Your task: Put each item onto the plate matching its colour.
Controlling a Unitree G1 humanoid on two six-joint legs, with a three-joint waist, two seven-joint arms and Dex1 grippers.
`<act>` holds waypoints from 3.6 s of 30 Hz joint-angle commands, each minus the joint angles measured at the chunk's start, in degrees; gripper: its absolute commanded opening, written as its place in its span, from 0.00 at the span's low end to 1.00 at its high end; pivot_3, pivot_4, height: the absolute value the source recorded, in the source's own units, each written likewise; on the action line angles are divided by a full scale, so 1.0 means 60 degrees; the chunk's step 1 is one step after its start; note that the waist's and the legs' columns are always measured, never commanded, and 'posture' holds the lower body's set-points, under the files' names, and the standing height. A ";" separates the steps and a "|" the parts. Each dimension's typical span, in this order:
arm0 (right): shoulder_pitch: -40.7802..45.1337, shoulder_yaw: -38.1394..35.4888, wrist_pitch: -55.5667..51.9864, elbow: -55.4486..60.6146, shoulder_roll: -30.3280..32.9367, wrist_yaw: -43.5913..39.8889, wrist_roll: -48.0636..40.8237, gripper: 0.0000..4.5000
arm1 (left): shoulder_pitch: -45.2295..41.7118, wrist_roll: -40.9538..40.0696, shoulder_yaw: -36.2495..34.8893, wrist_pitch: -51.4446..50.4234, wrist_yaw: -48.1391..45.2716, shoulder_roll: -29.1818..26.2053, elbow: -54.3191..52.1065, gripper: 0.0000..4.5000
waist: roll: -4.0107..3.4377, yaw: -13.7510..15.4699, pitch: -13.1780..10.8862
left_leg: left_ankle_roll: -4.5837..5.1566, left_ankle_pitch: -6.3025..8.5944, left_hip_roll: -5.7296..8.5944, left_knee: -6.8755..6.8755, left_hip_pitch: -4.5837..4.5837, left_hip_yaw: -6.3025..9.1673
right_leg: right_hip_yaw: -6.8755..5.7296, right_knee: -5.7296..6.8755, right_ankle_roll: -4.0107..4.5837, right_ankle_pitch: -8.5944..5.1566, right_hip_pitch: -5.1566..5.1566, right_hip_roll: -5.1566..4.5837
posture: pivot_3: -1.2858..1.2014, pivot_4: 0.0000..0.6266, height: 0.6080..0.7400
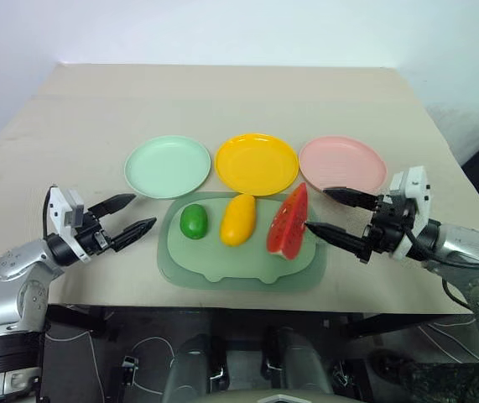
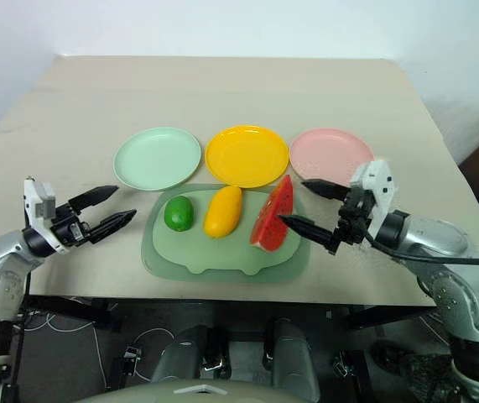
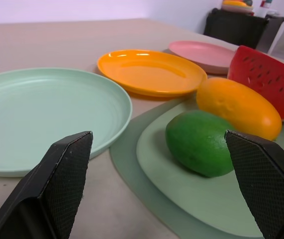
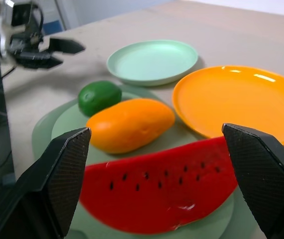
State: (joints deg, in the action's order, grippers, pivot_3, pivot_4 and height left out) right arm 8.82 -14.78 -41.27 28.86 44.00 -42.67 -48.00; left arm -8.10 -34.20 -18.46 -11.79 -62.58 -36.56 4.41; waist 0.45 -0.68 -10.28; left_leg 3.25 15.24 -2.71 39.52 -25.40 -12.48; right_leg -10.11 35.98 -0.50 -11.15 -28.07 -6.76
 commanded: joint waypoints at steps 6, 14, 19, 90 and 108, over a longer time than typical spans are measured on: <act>0.1555 -0.0745 -0.3164 -0.0044 0.0845 0.2043 -0.2688 1.00 | -0.0099 0.0262 0.0335 0.0361 -0.0058 0.0019 -0.0283 0.99 | -0.0001 -0.0005 0.0000 | 0.0000 0.0000 0.0001 0.0002 0.0000 -0.0001 | 0.0001 0.0001 0.0012 0.0008 0.0000 -0.0003 | 0.52 0.24 0.67; 0.3580 -0.0143 -0.5326 -0.0899 0.0570 0.5375 -0.4650 1.00 | -0.0488 0.0563 0.0727 0.0761 -0.0283 0.0179 0.0163 0.99 | 0.0000 -0.0013 0.0000 | -0.0001 -0.0001 0.0001 0.0001 -0.0003 -0.0005 | 0.0001 0.0002 0.0030 0.0019 -0.0001 -0.0001 | 0.52 0.24 0.67; 0.4332 0.0532 -0.6517 -0.1958 0.0331 0.7402 -0.5642 1.00 | -0.0656 0.0763 0.0998 0.1309 -0.0715 0.0293 0.0649 0.99 | 0.0000 -0.0025 0.0000 | -0.0006 -0.0005 0.0001 0.0000 -0.0008 -0.0015 | 0.0003 0.0009 0.0031 0.0022 -0.0007 -0.0001 | 0.52 0.24 0.67; 1.0719 0.5504 -0.0346 -1.4577 -0.0784 0.2638 0.3758 0.40 | 0.0026 0.0986 0.1020 0.1525 -0.0070 0.0462 -0.0135 1.00 | -0.0017 -0.0094 -0.0004 | -0.0009 -0.0010 -0.0008 0.0004 -0.0025 -0.0074 | 0.0024 0.0049 -0.0011 0.0046 -0.0059 0.0005 | 0.52 0.24 0.67; 1.1750 0.3852 0.0154 -1.5607 -0.0962 0.0924 0.6383 1.00 | 0.0142 0.0984 0.0786 0.1588 -0.0133 0.0265 0.0100 1.00 | -0.0036 -0.0333 -0.0011 | -0.0026 -0.0019 -0.0010 0.0005 -0.0015 -0.0076 | 0.0034 0.0087 -0.0011 0.0046 -0.0072 -0.0003 | 0.52 0.24 0.67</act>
State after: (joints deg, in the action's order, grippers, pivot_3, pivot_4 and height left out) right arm 76.28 10.21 -40.15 -67.59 36.84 -36.06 -10.22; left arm -6.27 -27.75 -12.54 -3.14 -63.15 -33.92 5.16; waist 0.24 -2.68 -10.35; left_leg 3.10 15.12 -2.77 39.56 -25.50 -12.94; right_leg -9.90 36.51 -0.56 -10.87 -28.52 -6.78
